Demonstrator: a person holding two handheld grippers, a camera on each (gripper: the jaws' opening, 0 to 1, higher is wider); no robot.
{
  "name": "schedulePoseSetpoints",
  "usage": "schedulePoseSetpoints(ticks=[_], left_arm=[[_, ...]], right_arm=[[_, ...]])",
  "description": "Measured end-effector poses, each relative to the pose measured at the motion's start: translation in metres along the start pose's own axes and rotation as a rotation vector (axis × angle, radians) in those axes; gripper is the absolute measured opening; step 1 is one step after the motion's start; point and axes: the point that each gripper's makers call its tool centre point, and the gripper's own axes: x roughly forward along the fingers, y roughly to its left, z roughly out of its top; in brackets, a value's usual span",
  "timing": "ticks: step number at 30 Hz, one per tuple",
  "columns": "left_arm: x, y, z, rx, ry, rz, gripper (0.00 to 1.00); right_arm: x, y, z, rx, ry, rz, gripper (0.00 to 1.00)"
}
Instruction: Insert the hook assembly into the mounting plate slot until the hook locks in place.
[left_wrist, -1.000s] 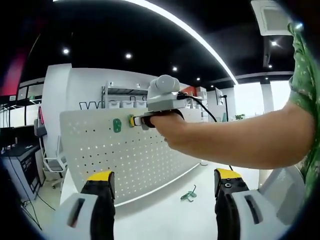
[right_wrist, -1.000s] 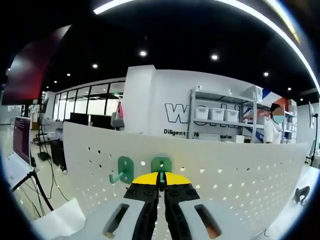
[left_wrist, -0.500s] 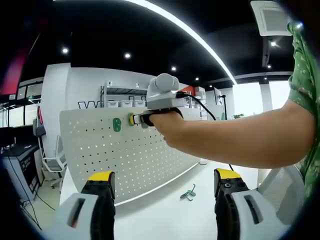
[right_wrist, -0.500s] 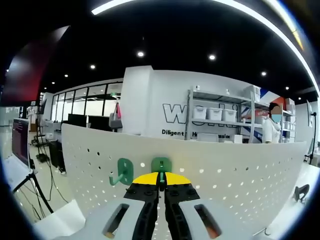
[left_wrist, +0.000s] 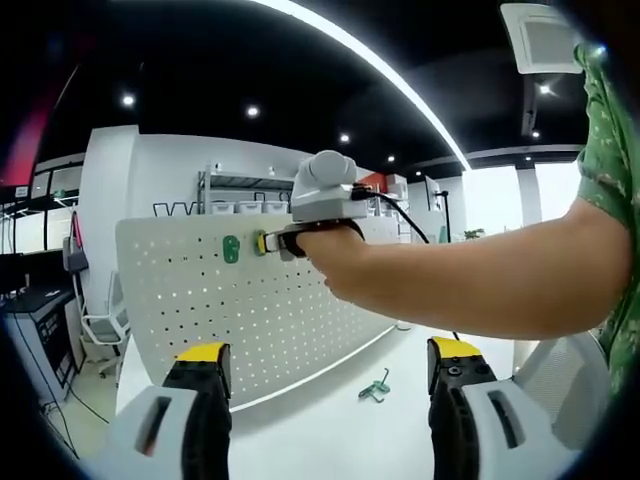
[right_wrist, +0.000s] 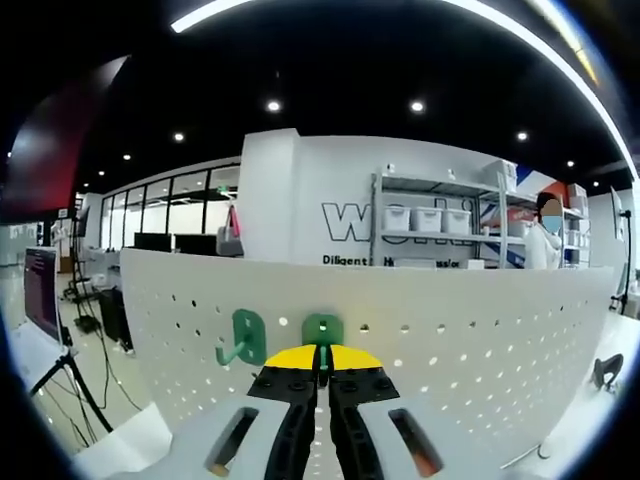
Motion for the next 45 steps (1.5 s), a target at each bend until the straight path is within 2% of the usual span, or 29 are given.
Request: schedulePoseSetpoints(ticks=[17, 23, 33, 45], left_arm=[[-0.0015, 0.0013, -0.0028, -0.006, 0.002, -0.004, 0.82], [-0.0018, 0.0027, -0.0043, -0.009, 0.003, -0.001, 0.81], [-0.0007, 0.0027, -0.0068, -0.012, 0.010, 0.000, 0.81], [0.0008, 0.0012, -0.0070, -0.011, 0.012, -0.004, 0.80]], right_arm=[[0.0047, -0.0002, -0.0035, -0.026, 0.021, -0.003, 0.02], [0.0052, 0.0014, -0.0014, -0.010, 0.019, 0.010, 0.03], [0.0067, 0.0003, -0.0017, -0.061, 0.019, 0.007, 0.03], [0.0060, 0.0011, -0.0031, -0.051, -0.004, 0.021, 0.04]])
